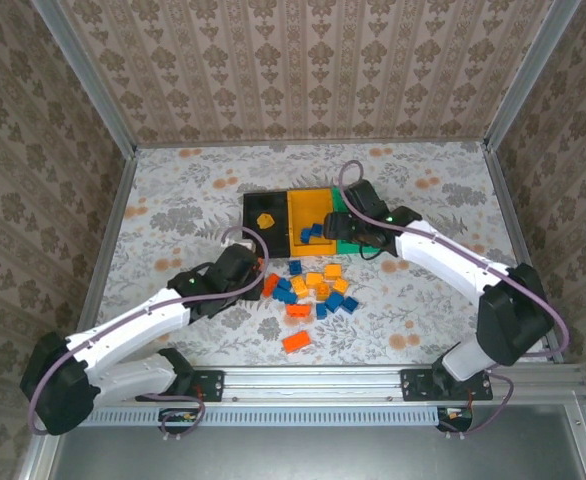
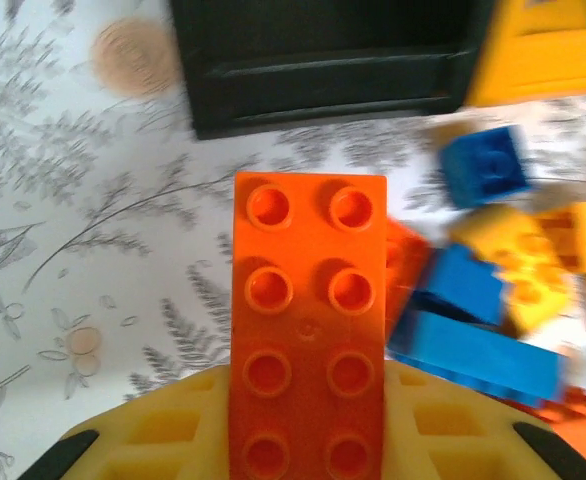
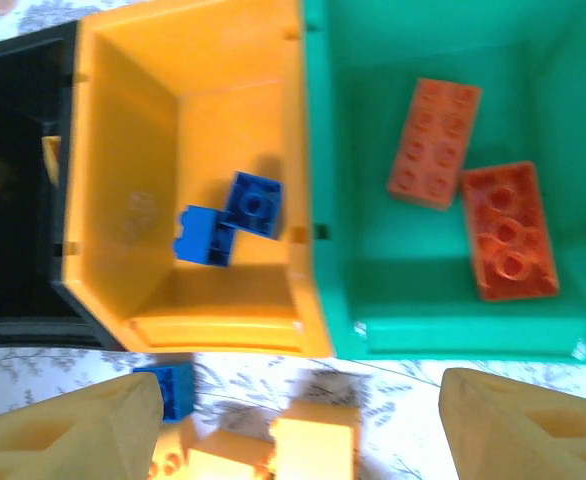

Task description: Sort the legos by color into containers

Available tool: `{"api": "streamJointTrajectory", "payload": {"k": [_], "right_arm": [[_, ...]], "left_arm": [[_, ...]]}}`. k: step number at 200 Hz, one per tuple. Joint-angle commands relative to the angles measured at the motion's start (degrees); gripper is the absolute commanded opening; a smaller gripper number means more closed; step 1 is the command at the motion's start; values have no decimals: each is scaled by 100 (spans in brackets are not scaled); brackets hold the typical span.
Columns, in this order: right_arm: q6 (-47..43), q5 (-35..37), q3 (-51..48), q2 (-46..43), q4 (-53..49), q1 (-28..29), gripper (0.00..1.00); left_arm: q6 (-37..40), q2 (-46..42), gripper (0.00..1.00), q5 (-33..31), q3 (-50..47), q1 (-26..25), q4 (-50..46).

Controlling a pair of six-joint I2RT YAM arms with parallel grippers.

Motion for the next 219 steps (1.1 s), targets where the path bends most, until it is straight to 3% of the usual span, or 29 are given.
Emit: {"api": "streamJointTrajectory", "payload": {"k": [1,56,104,137,150,165,179,219], "right_arm": [[232,63,-500,-432,22,-246,75],[396,283,-1551,-1542,-281,-644,75],[417,336,-2070,-2236,-589,-949,75],[382,297,-2118,-2420,-681,-1004,76],[372,252,-2125,-2447,-676,-1009,76],[354,181,-2133,-2471,-654,-1006,77],[345,82,-2155,-2507,-577,-1011,78],[223,-343,-2151,-2453,-420,-1004,79]], "left_arm": [[124,551,23,139,705,-136,-13],[1005,3307,21,1049,3463,-152,1015],[1118,5410,20,1735,5846,-18,708],[1095,6209,21,1801,6727,23,425],[1041,6374,28,1815,6878,41,395],[979,6455,46,1828,6974,75,433],[902,6450,56,1888,6999,105,497],[787,5704,79,1911,6455,123,1016]]}}
